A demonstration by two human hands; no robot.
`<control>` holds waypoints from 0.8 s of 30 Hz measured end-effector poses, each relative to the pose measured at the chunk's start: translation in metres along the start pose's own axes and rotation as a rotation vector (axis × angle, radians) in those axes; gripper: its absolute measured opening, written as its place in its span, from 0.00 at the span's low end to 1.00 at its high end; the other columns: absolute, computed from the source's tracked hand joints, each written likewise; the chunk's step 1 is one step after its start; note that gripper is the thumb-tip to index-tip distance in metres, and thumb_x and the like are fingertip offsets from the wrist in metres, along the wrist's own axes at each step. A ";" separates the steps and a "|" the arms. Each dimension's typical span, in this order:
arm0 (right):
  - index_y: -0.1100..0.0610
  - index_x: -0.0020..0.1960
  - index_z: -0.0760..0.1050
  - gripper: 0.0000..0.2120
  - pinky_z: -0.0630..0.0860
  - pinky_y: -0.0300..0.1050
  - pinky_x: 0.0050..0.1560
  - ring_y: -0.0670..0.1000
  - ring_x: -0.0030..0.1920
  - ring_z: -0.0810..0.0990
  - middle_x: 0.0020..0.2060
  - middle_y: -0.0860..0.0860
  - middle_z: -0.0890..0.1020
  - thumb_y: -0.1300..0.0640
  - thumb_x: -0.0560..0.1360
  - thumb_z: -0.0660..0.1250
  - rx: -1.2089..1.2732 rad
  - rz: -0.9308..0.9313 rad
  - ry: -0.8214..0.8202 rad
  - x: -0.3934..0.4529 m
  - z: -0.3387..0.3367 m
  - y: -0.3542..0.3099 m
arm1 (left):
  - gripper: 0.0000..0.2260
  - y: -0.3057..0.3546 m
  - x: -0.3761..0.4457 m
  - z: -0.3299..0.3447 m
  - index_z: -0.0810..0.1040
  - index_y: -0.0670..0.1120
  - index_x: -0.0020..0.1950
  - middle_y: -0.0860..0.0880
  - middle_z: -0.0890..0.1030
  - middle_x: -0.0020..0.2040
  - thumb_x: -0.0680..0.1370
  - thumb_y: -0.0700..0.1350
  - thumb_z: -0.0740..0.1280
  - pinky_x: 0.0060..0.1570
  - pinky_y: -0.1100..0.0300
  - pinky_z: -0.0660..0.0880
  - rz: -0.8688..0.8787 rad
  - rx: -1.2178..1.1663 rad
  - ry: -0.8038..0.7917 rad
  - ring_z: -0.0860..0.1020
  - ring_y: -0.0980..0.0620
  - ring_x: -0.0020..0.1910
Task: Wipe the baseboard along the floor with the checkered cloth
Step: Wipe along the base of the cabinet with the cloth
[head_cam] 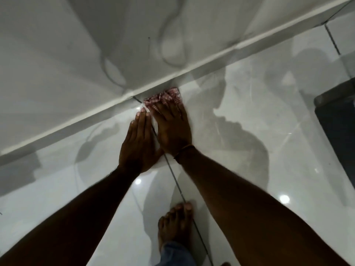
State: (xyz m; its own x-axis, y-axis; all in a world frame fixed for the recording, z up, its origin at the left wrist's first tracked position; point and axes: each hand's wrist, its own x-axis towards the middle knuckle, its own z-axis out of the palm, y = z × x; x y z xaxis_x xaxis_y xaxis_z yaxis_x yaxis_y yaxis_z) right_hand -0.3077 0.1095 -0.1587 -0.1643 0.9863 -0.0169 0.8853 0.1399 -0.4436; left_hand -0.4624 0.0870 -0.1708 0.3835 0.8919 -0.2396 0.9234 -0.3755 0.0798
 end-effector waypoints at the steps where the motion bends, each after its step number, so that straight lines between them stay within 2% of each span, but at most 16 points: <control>1: 0.49 0.79 0.70 0.25 0.61 0.62 0.83 0.55 0.83 0.65 0.79 0.48 0.72 0.57 0.83 0.56 -0.007 -0.051 -0.003 0.001 0.000 0.003 | 0.47 0.000 -0.003 0.001 0.53 0.32 0.83 0.31 0.55 0.84 0.81 0.69 0.56 0.83 0.41 0.57 -0.011 -0.003 -0.006 0.54 0.34 0.85; 3: 0.51 0.78 0.71 0.26 0.60 0.63 0.83 0.55 0.83 0.66 0.79 0.49 0.73 0.61 0.81 0.58 -0.014 -0.194 -0.034 0.007 -0.001 0.013 | 0.48 0.000 -0.006 0.004 0.53 0.33 0.84 0.31 0.55 0.84 0.81 0.70 0.56 0.84 0.41 0.55 -0.042 -0.009 -0.013 0.54 0.34 0.85; 5: 0.50 0.80 0.69 0.28 0.56 0.61 0.85 0.53 0.84 0.63 0.80 0.47 0.71 0.64 0.81 0.56 -0.055 -0.274 -0.092 0.013 -0.007 0.025 | 0.48 0.001 -0.007 0.006 0.53 0.33 0.84 0.32 0.56 0.84 0.81 0.72 0.54 0.84 0.41 0.55 -0.049 0.011 -0.017 0.54 0.35 0.85; 9: 0.46 0.81 0.65 0.29 0.55 0.59 0.85 0.52 0.84 0.60 0.82 0.45 0.67 0.62 0.82 0.55 -0.071 -0.154 -0.068 0.010 -0.009 0.026 | 0.48 0.001 -0.002 0.007 0.52 0.35 0.85 0.34 0.55 0.85 0.81 0.73 0.53 0.84 0.41 0.55 -0.030 0.037 -0.009 0.54 0.36 0.86; 12: 0.49 0.82 0.65 0.30 0.54 0.61 0.85 0.54 0.85 0.59 0.82 0.48 0.66 0.63 0.81 0.55 -0.063 -0.211 -0.087 0.008 -0.009 0.028 | 0.48 -0.001 -0.001 0.008 0.53 0.35 0.84 0.33 0.56 0.85 0.81 0.73 0.53 0.84 0.41 0.56 -0.030 0.048 0.002 0.55 0.35 0.85; 15: 0.48 0.81 0.66 0.32 0.55 0.62 0.85 0.53 0.83 0.63 0.80 0.48 0.70 0.65 0.79 0.54 -0.115 -0.256 -0.047 0.018 -0.023 0.063 | 0.48 -0.001 -0.001 0.008 0.51 0.35 0.85 0.34 0.54 0.85 0.80 0.73 0.53 0.83 0.40 0.56 -0.012 0.055 0.004 0.54 0.35 0.85; 17: 0.49 0.80 0.68 0.29 0.57 0.64 0.85 0.55 0.81 0.68 0.78 0.49 0.74 0.63 0.80 0.58 -0.140 -0.244 0.011 0.023 -0.036 0.099 | 0.48 -0.003 0.001 0.008 0.51 0.36 0.85 0.34 0.53 0.86 0.80 0.72 0.54 0.83 0.41 0.56 0.000 0.062 0.012 0.54 0.35 0.85; 19: 0.51 0.79 0.69 0.23 0.55 0.66 0.85 0.57 0.81 0.68 0.77 0.51 0.74 0.53 0.84 0.57 -0.133 -0.198 0.058 0.022 -0.055 0.143 | 0.49 -0.005 0.004 0.008 0.50 0.37 0.85 0.35 0.52 0.86 0.79 0.73 0.56 0.84 0.42 0.54 -0.006 0.044 -0.007 0.53 0.36 0.85; 20: 0.52 0.79 0.70 0.24 0.55 0.67 0.84 0.58 0.81 0.68 0.77 0.53 0.74 0.50 0.85 0.55 -0.119 -0.150 0.096 0.021 -0.066 0.168 | 0.50 -0.004 0.005 0.008 0.49 0.37 0.85 0.36 0.52 0.86 0.78 0.73 0.57 0.84 0.42 0.53 -0.015 0.025 -0.018 0.52 0.36 0.86; 22: 0.55 0.79 0.70 0.25 0.55 0.71 0.83 0.63 0.82 0.66 0.78 0.58 0.73 0.56 0.82 0.57 -0.129 0.016 0.180 0.023 -0.088 0.214 | 0.51 -0.003 0.008 0.010 0.47 0.39 0.86 0.36 0.50 0.86 0.77 0.73 0.58 0.84 0.44 0.50 -0.045 -0.020 -0.031 0.50 0.37 0.86; 24: 0.59 0.81 0.66 0.27 0.52 0.72 0.84 0.67 0.83 0.59 0.81 0.64 0.66 0.64 0.81 0.57 -0.176 0.229 0.199 0.029 -0.111 0.254 | 0.52 -0.002 0.007 0.013 0.45 0.41 0.86 0.37 0.50 0.87 0.76 0.73 0.59 0.84 0.44 0.48 -0.070 -0.055 -0.024 0.49 0.38 0.86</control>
State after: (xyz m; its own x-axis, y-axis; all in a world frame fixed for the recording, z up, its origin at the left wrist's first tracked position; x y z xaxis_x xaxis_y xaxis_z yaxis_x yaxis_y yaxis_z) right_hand -0.0393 0.1838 -0.1729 0.1202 0.9891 0.0847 0.9537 -0.0913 -0.2867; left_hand -0.4620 0.0913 -0.1849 0.3181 0.9089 -0.2698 0.9478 -0.2977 0.1146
